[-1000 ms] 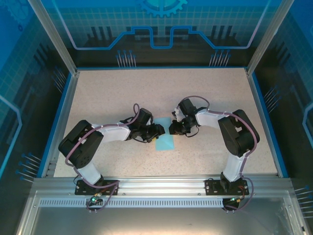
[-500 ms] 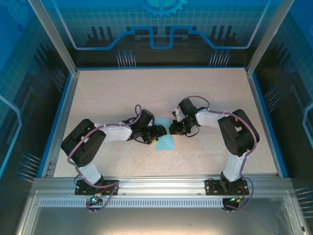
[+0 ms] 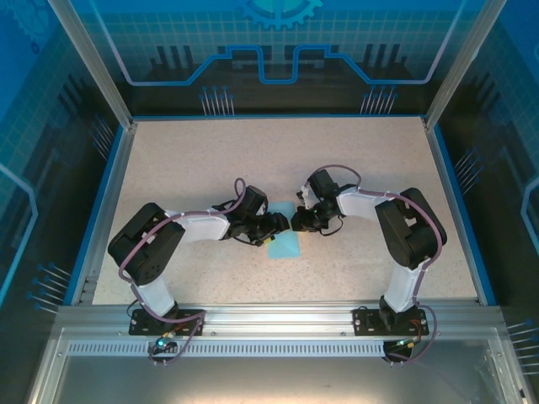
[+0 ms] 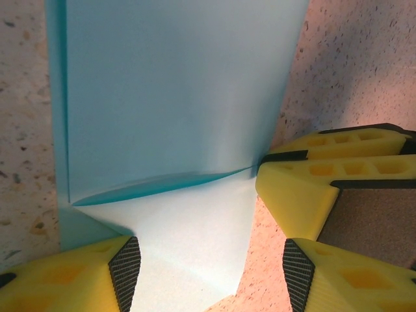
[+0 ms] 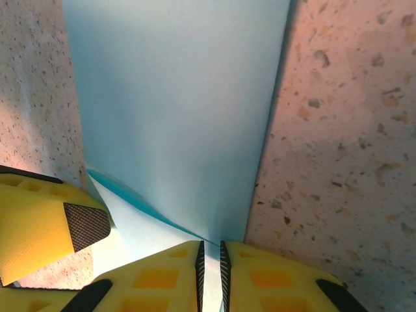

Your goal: Fold a paper plane with a square sheet of paper (pick it up from the middle)

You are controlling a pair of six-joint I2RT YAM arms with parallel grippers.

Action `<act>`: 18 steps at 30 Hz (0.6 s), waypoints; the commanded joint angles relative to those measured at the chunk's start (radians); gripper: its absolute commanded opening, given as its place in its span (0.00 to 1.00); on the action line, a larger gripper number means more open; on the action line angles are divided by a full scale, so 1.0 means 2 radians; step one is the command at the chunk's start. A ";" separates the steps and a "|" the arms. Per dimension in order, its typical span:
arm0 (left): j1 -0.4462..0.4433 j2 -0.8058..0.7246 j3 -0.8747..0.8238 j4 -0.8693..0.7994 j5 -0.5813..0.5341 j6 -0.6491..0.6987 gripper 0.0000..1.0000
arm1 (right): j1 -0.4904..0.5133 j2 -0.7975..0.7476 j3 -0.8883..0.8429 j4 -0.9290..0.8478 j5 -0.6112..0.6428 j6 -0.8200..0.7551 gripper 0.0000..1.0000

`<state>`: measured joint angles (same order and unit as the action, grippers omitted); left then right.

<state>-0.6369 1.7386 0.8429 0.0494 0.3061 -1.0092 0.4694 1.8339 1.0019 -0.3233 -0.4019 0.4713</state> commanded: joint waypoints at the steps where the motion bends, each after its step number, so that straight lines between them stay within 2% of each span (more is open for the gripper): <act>1: -0.004 -0.003 0.002 -0.007 -0.013 -0.008 0.64 | -0.009 -0.024 -0.008 0.013 -0.017 0.004 0.17; 7: -0.004 -0.016 -0.014 -0.002 -0.017 -0.020 0.64 | -0.009 -0.075 -0.014 0.025 -0.050 -0.005 0.17; 14: -0.004 -0.007 -0.012 0.003 -0.013 -0.022 0.62 | 0.002 -0.064 -0.011 0.008 -0.052 -0.015 0.17; 18: -0.004 -0.007 -0.011 0.003 -0.013 -0.022 0.56 | 0.006 -0.052 -0.013 0.001 -0.046 -0.017 0.17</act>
<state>-0.6380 1.7359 0.8333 0.0578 0.2905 -1.0466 0.4725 1.6997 0.9791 -0.2947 -0.4805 0.4564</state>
